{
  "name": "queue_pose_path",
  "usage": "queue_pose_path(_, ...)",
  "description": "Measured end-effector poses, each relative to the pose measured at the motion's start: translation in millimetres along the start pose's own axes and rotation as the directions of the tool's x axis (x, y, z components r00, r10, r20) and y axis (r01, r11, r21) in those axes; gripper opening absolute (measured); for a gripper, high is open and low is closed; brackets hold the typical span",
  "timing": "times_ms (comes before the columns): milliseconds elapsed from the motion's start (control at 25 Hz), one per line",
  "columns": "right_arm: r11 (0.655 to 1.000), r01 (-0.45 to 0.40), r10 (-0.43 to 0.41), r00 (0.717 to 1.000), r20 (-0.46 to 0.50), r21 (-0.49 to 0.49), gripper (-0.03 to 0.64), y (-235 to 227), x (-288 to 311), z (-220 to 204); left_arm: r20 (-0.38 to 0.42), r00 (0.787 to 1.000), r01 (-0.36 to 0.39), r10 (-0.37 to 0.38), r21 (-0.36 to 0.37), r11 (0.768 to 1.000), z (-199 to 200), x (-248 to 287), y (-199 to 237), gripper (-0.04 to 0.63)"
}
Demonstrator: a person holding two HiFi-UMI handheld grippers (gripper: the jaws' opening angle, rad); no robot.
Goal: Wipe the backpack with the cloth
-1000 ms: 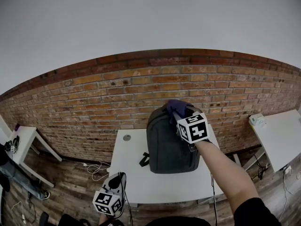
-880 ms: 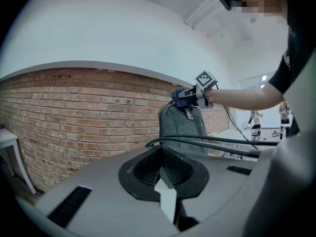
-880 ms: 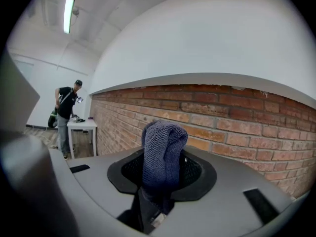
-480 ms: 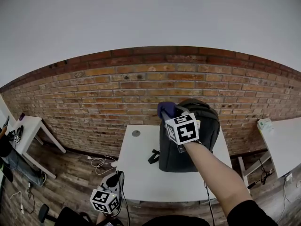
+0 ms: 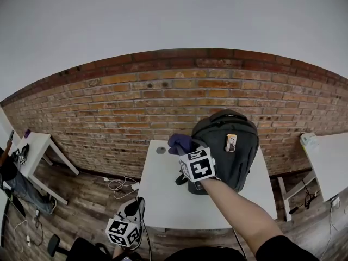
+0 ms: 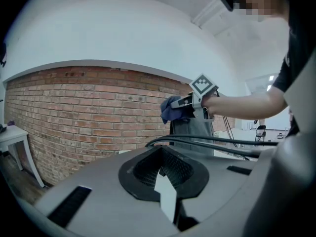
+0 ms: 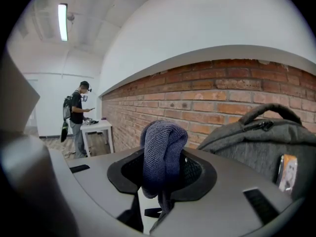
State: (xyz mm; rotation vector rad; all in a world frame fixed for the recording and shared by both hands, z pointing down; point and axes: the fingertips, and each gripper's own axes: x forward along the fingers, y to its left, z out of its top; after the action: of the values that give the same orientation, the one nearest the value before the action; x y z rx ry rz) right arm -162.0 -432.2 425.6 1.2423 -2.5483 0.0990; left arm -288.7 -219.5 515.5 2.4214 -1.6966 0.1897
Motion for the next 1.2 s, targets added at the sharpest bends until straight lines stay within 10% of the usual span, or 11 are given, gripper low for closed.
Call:
queue_pose_path(920, 0.997, 0.071, -0.062, 0.951, -0.303, 0.016, 0.117, 38, -18, -234, -0.033, 0.999, 0.024, -0.023, 0.012, 1.000, -15, -19, 2, -0.005)
queue_pose_path(1200, 0.996, 0.082, -0.084, 0.943, -0.321, -0.019, 0.117, 31, -29, -249, -0.038, 0.999, 0.040, -0.039, 0.029, 0.999, -20, -21, 0, -0.003)
